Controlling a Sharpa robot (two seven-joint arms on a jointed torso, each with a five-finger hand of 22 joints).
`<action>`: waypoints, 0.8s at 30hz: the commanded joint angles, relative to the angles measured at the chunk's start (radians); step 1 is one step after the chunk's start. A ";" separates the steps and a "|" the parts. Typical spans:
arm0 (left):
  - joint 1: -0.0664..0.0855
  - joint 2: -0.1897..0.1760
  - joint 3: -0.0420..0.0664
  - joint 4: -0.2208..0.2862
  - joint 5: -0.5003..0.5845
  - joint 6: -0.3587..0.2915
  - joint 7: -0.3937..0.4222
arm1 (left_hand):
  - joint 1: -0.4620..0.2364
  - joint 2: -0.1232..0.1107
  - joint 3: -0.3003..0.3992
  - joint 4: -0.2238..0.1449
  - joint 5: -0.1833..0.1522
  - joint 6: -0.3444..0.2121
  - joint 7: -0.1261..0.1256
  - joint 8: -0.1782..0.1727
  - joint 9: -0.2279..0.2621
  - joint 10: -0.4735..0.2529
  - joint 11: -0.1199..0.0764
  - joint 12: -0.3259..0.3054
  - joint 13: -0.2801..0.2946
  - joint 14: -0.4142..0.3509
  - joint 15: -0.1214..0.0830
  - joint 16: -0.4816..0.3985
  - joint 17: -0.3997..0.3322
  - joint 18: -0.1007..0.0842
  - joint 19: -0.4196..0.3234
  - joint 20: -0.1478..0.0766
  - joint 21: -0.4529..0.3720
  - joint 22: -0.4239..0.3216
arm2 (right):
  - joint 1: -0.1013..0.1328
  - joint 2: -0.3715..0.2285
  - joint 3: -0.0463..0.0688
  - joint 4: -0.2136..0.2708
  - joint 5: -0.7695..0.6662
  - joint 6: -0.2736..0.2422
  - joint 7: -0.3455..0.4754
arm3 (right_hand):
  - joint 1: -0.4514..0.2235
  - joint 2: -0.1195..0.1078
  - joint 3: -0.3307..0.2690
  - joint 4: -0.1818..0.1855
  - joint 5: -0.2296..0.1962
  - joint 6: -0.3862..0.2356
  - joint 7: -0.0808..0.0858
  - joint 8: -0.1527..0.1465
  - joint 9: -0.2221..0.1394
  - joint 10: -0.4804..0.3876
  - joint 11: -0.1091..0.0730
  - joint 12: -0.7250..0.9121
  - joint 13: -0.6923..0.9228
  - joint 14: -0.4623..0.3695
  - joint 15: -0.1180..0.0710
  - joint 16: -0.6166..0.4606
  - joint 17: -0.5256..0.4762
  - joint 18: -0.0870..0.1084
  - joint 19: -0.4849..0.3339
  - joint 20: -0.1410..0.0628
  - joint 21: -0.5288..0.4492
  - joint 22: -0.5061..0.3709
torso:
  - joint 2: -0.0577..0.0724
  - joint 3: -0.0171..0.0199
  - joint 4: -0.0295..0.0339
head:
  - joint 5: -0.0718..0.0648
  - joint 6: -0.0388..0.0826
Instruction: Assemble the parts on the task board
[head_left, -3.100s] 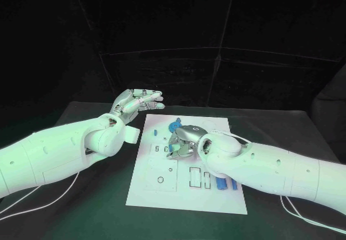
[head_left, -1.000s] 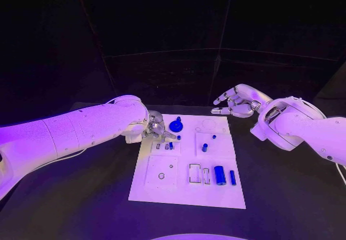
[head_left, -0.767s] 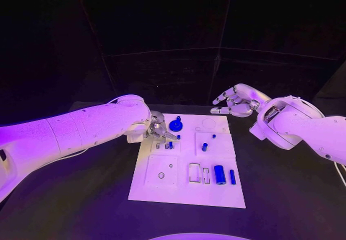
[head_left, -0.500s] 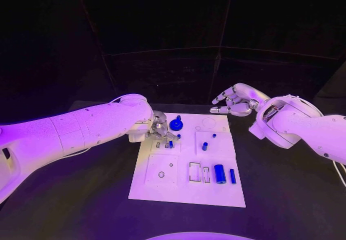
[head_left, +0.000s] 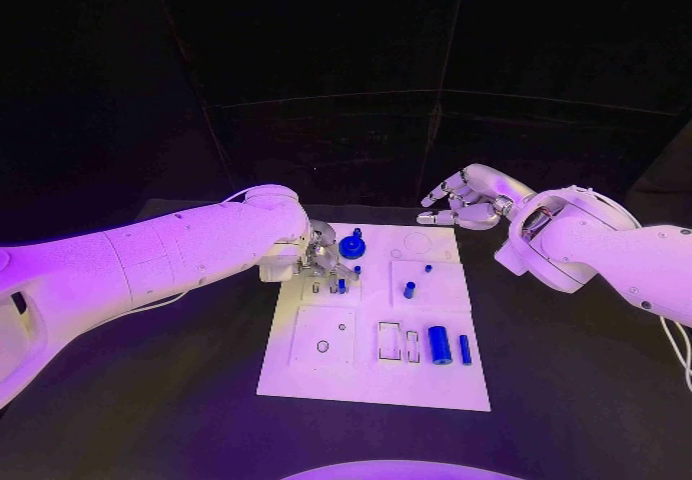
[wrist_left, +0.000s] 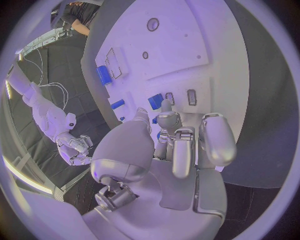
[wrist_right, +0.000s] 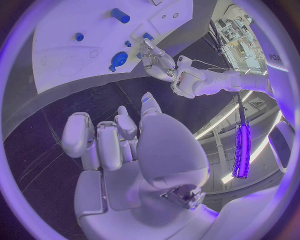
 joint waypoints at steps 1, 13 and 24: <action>0.002 0.004 0.000 -0.003 0.000 0.029 -0.008 | 0.012 0.003 -0.005 -0.002 -0.004 -0.008 0.000 0.006 0.004 -0.003 -0.001 0.007 0.002 0.104 -0.005 0.006 0.262 -0.007 -0.001 -0.005 0.007 0.002 | 0.002 0.003 0.001 -0.002 0.002 0.010 -0.001 | 0.014 0.001 -0.005 0.001 0.008 -0.002 0.001 0.003 -0.001 -0.007 0.000 -0.005 -0.001 0.033 -0.006 -0.007 -0.001 0.011 -0.006 -0.002 -0.004 -0.002 | 0.000 0.0003 -0.0003 | 0.000 -0.003; 0.002 0.016 0.000 -0.008 0.001 0.051 -0.010 | 0.048 0.015 0.000 -0.023 -0.004 -0.021 0.000 0.020 0.022 -0.008 -0.001 0.012 0.002 0.104 -0.005 0.006 0.263 -0.007 -0.002 -0.004 0.007 0.003 | 0.002 0.009 0.001 -0.008 0.002 0.011 -0.001 | 0.017 0.002 -0.007 0.001 0.013 -0.004 0.001 0.003 -0.002 -0.008 0.000 -0.005 -0.002 0.033 -0.006 -0.008 -0.002 0.011 -0.008 -0.002 -0.007 -0.005 | -0.001 0.0004 0.0006 | -0.002 -0.008; 0.002 0.021 0.000 -0.008 0.001 0.054 -0.010 | 0.080 0.021 0.011 -0.049 -0.004 -0.030 0.000 0.029 0.035 -0.010 0.000 0.016 0.002 0.104 -0.005 0.006 0.263 -0.007 -0.003 -0.004 0.007 0.005 | 0.002 0.016 0.000 -0.013 0.002 0.016 -0.002 | 0.027 0.005 -0.010 0.001 0.025 -0.006 0.001 0.004 -0.002 -0.009 0.000 -0.005 -0.004 0.034 -0.006 -0.010 -0.003 0.011 -0.007 -0.002 -0.008 -0.005 | 0.000 0.0006 0.0010 | -0.001 -0.012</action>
